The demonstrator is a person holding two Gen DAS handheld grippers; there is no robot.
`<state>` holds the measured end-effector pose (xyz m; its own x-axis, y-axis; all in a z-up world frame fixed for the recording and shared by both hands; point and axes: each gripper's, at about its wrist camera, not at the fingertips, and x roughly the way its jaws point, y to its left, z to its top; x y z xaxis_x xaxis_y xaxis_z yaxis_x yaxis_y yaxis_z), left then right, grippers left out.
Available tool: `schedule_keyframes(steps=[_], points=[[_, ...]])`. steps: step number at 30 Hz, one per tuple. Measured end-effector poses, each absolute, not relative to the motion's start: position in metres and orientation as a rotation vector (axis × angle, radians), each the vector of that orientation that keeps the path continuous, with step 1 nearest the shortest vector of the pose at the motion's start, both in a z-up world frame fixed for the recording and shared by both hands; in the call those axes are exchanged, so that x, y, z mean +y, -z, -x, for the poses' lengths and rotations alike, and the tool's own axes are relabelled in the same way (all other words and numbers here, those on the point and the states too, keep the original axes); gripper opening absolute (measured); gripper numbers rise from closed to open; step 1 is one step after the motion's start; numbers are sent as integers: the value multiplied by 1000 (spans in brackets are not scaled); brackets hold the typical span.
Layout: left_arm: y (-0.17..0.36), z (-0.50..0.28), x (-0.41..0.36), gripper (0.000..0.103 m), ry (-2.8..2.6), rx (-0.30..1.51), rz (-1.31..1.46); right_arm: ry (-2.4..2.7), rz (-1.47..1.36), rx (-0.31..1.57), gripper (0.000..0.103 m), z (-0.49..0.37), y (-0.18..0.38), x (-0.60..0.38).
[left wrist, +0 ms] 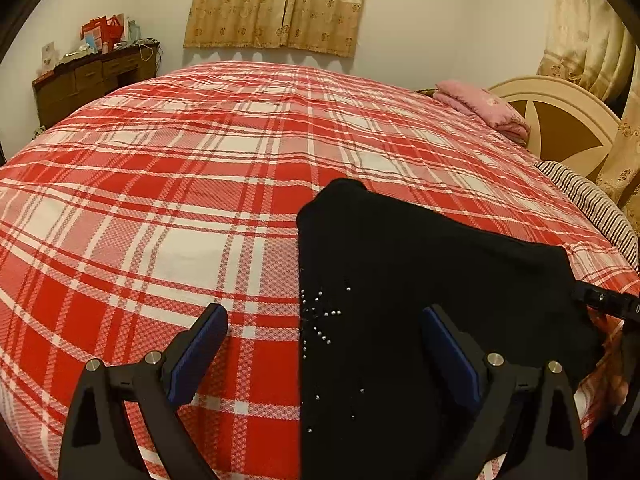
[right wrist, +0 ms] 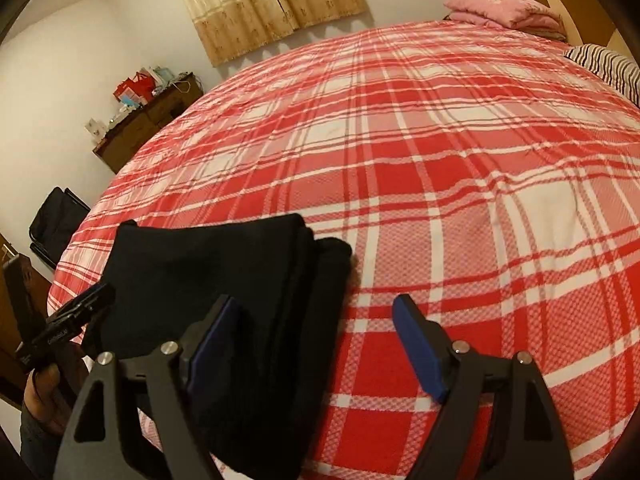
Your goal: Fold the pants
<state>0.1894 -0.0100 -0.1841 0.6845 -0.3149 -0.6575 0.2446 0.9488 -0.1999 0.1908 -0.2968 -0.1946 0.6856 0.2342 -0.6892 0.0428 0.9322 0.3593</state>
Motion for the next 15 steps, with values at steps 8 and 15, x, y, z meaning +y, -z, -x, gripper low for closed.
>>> schedule_keyframes(steps=[8, 15], points=[[188, -192, -11, 98, 342, 758, 101, -135, -185, 817, 103, -190, 203, -268], [189, -195, -8, 98, 375, 758, 118, -161, -222, 831, 103, -186, 200, -276]])
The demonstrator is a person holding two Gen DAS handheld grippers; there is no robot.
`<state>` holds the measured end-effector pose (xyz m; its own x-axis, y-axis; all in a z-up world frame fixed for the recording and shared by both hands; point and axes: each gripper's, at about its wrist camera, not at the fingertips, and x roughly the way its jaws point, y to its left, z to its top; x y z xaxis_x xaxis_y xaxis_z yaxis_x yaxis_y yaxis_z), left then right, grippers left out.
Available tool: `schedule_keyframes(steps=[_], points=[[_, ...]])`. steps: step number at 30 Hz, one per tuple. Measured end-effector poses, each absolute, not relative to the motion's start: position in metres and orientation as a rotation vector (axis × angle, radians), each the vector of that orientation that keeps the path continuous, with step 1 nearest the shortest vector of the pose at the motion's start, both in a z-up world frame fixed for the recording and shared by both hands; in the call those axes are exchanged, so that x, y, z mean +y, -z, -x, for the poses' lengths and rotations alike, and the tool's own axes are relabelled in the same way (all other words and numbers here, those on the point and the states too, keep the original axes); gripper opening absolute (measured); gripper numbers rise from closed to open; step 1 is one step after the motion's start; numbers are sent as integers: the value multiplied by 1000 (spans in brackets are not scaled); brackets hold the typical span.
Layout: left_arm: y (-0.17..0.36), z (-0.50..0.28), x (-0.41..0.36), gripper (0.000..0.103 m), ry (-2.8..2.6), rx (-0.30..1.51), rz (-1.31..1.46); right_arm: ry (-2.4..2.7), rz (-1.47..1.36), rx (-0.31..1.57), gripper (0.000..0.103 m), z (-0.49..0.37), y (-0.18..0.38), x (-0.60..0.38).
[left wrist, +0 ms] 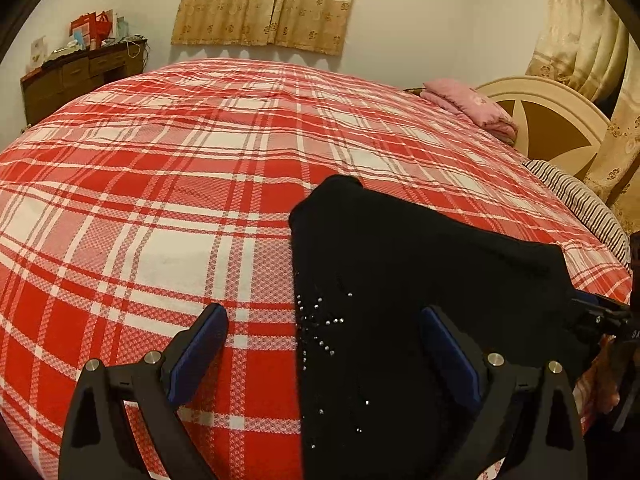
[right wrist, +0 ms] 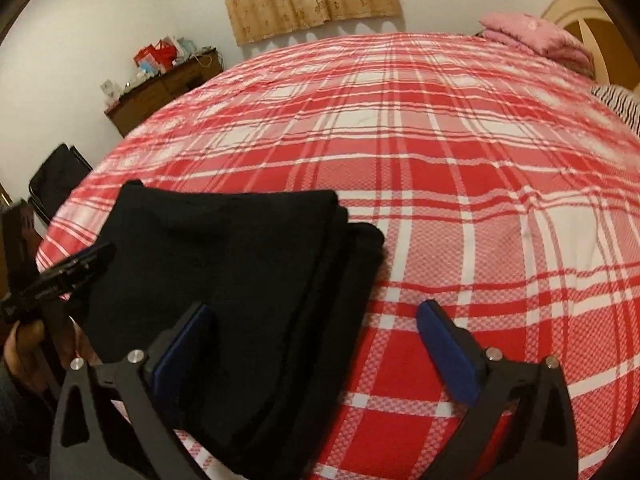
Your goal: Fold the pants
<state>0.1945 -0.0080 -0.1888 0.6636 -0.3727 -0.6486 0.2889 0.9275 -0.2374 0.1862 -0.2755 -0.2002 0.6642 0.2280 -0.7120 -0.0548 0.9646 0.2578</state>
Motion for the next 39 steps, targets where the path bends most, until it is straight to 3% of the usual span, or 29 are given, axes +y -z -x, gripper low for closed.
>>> schedule_keyframes(steps=[7, 8, 10, 15, 16, 17, 18, 19, 23, 24, 31, 39], points=[[189, -194, -9, 98, 404, 742, 128, -155, -270, 824, 101, -187, 198, -277], [189, -193, -9, 98, 407, 742, 131, -150, -271, 821, 97, -187, 198, -276], [187, -192, -11, 98, 442, 742, 153, -185, -293, 809, 76, -187, 197, -274], [188, -190, -18, 97, 493, 732, 142, -210, -307, 818, 71, -187, 198, -271], [188, -190, -16, 84, 496, 725, 152, -215, -323, 818, 69, -186, 199, -274], [188, -189, -14, 72, 495, 720, 164, -215, -344, 813, 58, -185, 199, -278], [187, -190, -10, 61, 508, 725, 185, -220, -365, 806, 38, -183, 198, -281], [187, -191, -7, 58, 517, 727, 204, -253, -399, 800, 33, -182, 199, -284], [188, -191, 2, 39, 520, 727, 260, -295, -422, 773, 31, -175, 192, -282], [187, -190, 4, 25, 537, 723, 288, -300, -402, 758, 30, -172, 187, -278], [168, -184, 17, 17, 540, 687, 355, -370, -350, 673, 29, -158, 153, -258], [128, -193, 87, 17, 396, 572, 362, -494, -356, 682, 28, -225, 134, -210]])
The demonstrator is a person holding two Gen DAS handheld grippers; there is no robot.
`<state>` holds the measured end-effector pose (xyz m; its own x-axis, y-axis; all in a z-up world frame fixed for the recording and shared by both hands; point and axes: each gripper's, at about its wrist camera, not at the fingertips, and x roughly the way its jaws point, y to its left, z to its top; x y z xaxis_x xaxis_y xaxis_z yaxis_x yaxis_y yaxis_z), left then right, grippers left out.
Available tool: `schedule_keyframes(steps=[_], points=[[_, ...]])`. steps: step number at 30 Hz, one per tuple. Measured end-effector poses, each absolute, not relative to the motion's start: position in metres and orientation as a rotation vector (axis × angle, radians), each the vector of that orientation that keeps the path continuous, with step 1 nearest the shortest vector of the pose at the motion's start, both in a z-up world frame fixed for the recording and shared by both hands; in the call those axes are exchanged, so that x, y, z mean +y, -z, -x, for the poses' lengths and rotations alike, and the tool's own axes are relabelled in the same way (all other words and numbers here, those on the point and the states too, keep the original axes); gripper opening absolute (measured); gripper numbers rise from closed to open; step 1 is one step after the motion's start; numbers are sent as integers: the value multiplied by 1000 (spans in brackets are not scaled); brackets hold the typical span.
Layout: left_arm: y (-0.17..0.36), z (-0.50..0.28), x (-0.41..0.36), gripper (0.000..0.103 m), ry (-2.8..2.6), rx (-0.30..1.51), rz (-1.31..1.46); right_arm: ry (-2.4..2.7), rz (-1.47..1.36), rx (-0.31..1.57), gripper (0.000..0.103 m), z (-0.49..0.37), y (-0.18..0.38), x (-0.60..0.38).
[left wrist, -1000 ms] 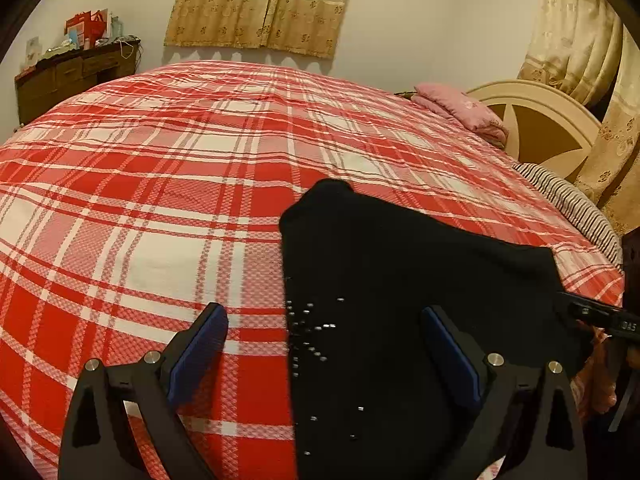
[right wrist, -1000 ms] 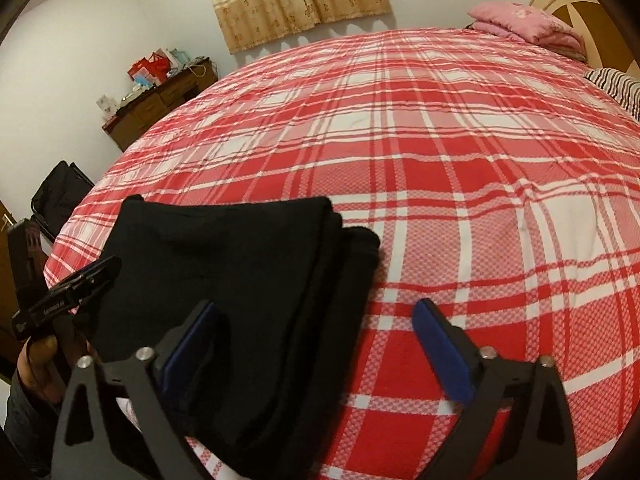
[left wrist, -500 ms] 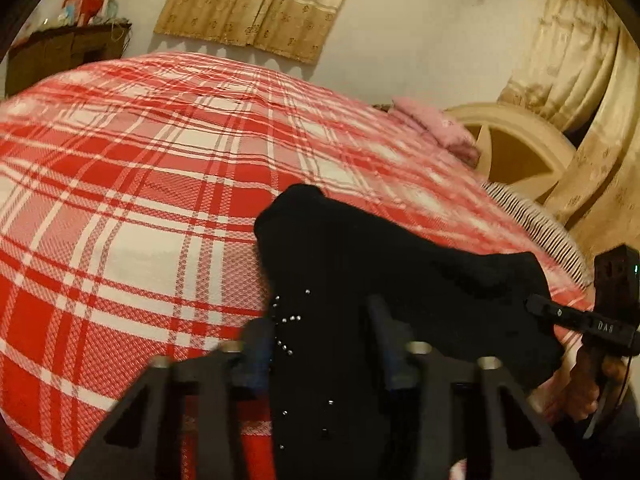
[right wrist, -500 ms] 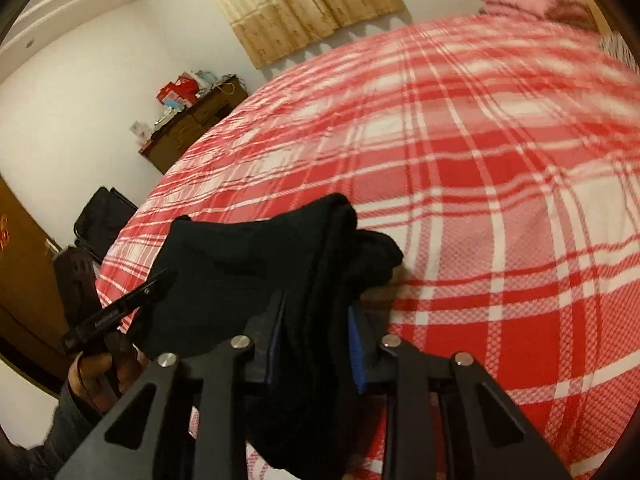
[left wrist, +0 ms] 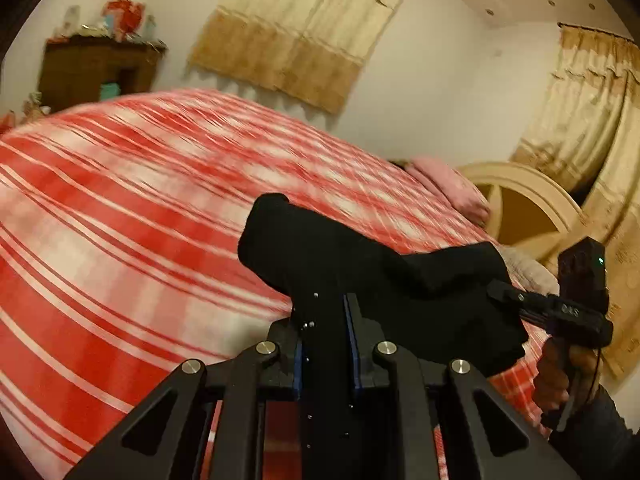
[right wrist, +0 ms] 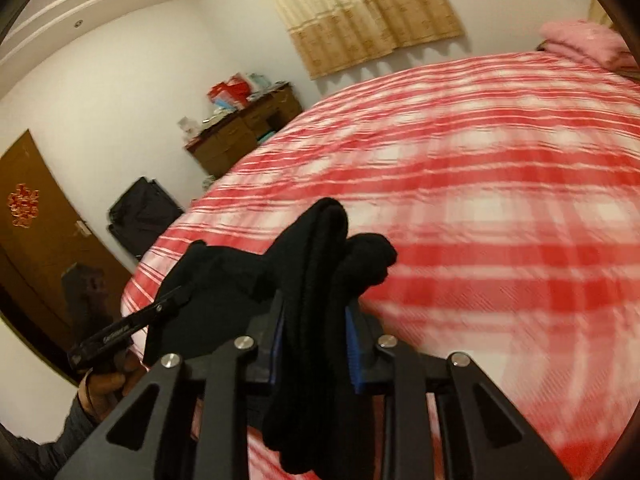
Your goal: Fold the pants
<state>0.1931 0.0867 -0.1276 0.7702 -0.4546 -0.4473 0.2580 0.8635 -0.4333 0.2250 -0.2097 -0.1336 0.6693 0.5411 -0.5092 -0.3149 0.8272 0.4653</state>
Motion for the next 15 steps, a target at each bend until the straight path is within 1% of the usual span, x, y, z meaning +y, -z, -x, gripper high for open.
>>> schedule_keyframes(steps=[5, 8, 9, 10, 11, 12, 13, 14, 15], points=[[129, -213, 131, 17, 255, 563, 341, -603, -349, 664, 28, -286, 127, -142], [148, -223, 138, 18, 176, 615, 308, -623, -336, 726, 28, -317, 142, -104], [158, -225, 139, 19, 160, 641, 296, -625, -341, 754, 28, -324, 149, -98], [165, -226, 138, 22, 145, 653, 286, -627, -347, 792, 29, -333, 159, -90], [171, -225, 138, 26, 133, 655, 284, -604, -344, 819, 30, -341, 169, -85], [175, -224, 137, 39, 103, 648, 278, -584, -342, 832, 34, -346, 176, -86], [177, -223, 136, 54, 77, 638, 268, -571, -346, 843, 39, -349, 182, -87], [179, -221, 136, 62, 49, 631, 259, -556, -358, 854, 52, -349, 188, -92], [181, -221, 136, 74, 24, 631, 257, -523, -365, 863, 67, -348, 194, -98]])
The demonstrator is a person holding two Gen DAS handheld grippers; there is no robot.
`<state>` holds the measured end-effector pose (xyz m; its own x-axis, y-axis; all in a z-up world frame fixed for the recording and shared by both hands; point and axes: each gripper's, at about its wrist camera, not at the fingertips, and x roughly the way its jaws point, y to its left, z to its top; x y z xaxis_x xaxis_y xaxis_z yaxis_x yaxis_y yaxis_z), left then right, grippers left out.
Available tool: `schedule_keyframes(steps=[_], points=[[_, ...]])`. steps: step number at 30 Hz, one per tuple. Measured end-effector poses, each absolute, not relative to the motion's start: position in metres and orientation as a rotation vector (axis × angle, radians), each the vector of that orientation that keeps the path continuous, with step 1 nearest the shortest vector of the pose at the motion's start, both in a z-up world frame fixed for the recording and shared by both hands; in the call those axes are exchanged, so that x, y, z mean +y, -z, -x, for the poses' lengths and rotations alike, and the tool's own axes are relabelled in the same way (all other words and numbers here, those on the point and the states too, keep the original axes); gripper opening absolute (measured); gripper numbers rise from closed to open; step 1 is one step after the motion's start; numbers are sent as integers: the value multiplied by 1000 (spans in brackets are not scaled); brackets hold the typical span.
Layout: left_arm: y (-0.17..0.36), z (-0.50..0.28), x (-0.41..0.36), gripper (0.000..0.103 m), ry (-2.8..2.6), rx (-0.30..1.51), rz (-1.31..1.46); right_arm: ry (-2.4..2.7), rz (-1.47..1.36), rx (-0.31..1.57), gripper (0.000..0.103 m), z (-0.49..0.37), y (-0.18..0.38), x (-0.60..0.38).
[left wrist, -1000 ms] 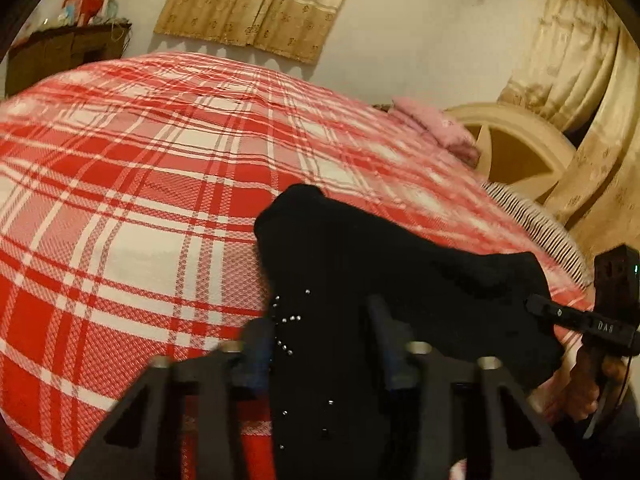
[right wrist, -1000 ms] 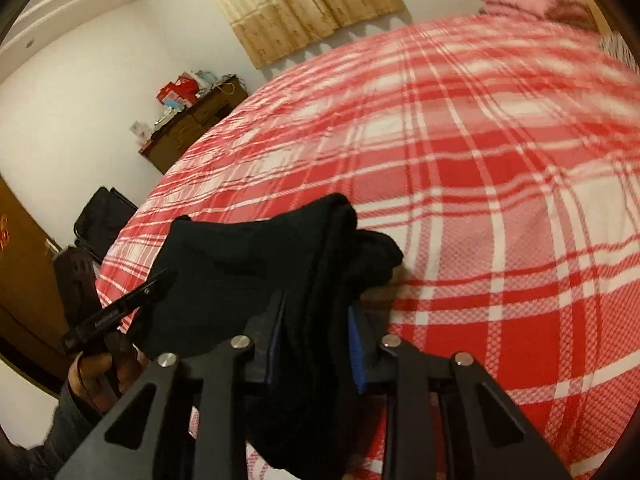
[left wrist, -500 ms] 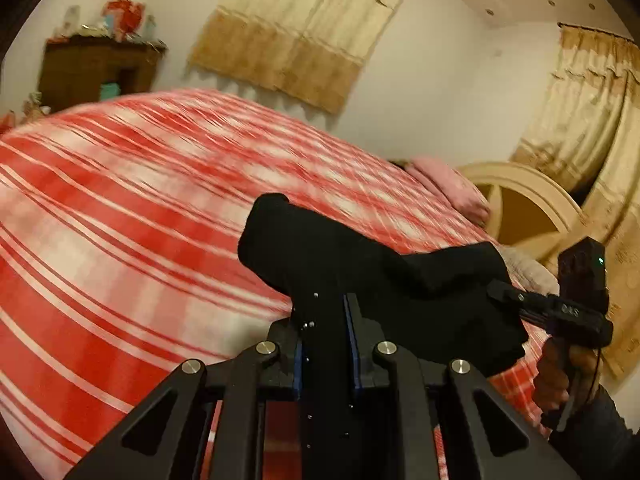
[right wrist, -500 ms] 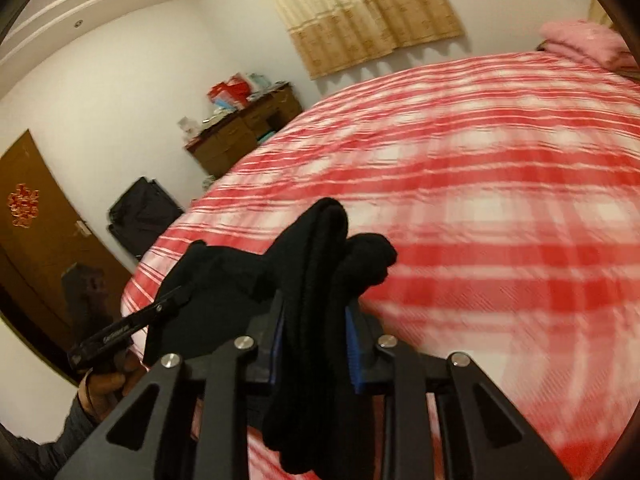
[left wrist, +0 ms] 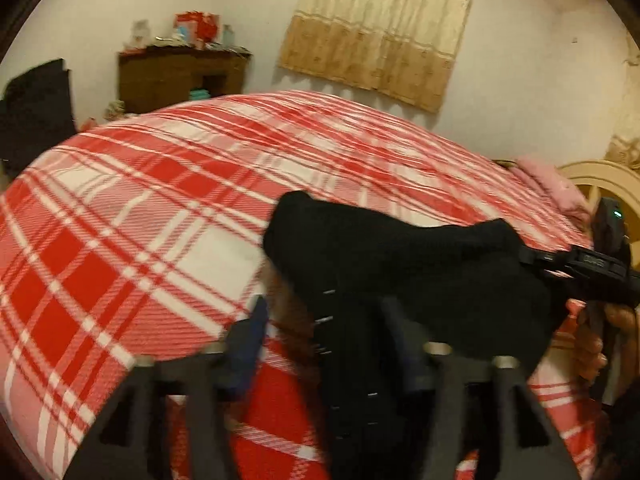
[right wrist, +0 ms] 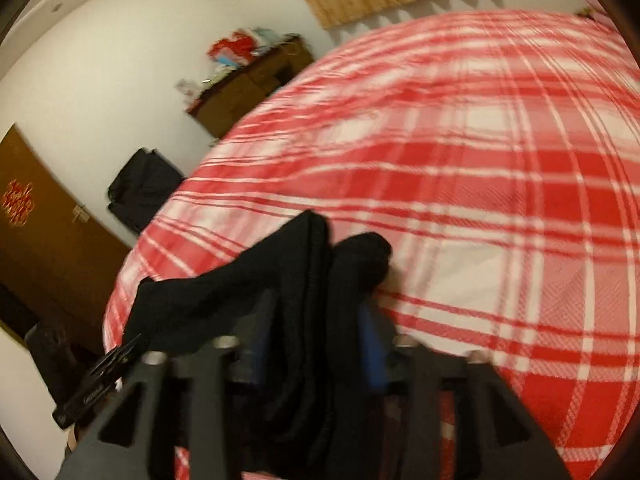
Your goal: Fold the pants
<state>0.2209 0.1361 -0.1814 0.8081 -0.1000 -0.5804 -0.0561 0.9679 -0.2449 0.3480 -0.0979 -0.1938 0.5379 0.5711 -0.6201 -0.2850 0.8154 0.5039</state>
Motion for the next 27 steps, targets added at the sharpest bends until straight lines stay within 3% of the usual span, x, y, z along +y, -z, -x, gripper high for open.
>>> schedule_keyframes(steps=[1, 16, 27], points=[[184, -220, 137, 76, 12, 633, 266, -495, -366, 865, 72, -346, 197, -104], [184, -207, 134, 78, -38, 633, 256, -418, -367, 835, 73, -324, 198, -123], [167, -187, 123, 78, -55, 650, 198, -316, -291, 800, 82, -290, 182, -129]])
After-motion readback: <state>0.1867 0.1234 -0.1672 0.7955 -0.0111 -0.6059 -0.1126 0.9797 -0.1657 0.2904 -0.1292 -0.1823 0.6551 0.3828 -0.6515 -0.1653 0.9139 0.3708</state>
